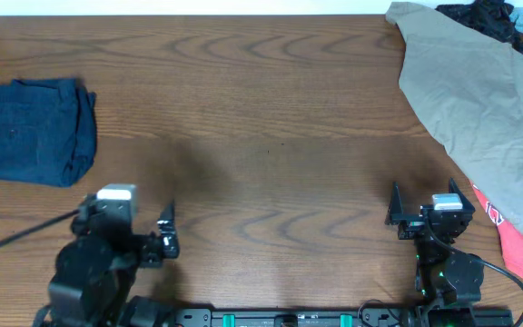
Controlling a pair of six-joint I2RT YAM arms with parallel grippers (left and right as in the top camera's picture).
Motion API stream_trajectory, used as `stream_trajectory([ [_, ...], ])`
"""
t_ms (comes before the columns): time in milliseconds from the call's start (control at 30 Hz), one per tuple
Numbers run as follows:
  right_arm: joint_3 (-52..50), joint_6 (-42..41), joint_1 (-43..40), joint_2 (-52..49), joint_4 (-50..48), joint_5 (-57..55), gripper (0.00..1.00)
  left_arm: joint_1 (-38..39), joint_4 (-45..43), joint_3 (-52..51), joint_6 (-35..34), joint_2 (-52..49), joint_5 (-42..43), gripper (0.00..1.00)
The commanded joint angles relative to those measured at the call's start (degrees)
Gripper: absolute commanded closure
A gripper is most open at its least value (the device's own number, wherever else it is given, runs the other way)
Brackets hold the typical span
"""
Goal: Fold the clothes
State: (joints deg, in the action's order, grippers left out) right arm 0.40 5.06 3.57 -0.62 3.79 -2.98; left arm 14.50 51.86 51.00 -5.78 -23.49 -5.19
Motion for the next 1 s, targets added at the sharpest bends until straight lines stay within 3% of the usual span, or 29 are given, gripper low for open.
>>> stream_trajectory([
  [0, -0.09, 0.81, -0.57, 0.31, 0.26, 0.42, 0.01, -3.37, 3.06, -0.28, 0.39, 3.1, -1.57, 0.02],
  [133, -0.09, 0.81, -0.57, 0.28, 0.28, 0.44, 0.01, -6.45, 6.43, -1.05, 0.39, 6.1, -1.57, 0.02],
  [367, -0.09, 0.81, -0.57, 0.28, 0.26, 0.42, 0.01, -8.31, 3.28, -10.01, 0.31, 14.4, -1.49, 0.02],
  [533, -0.09, 0.81, -0.57, 0.28, 0.28, 0.44, 0.01, -9.57, -7.04, -20.5, -0.26, 20.41, -1.46, 0.02],
  [767, -0.09, 0.81, -0.57, 0.24, 0.26, 0.42, 0.01, -10.75, -19.8, -33.05, -7.5, 23.39, -1.29, 0.02],
  [967, -0.09, 0.81, -0.57, 0.24, 0.26, 0.44, 0.01, -10.75, -36.48, -40.7, -3.06, 23.39, 2.67, 0.02],
])
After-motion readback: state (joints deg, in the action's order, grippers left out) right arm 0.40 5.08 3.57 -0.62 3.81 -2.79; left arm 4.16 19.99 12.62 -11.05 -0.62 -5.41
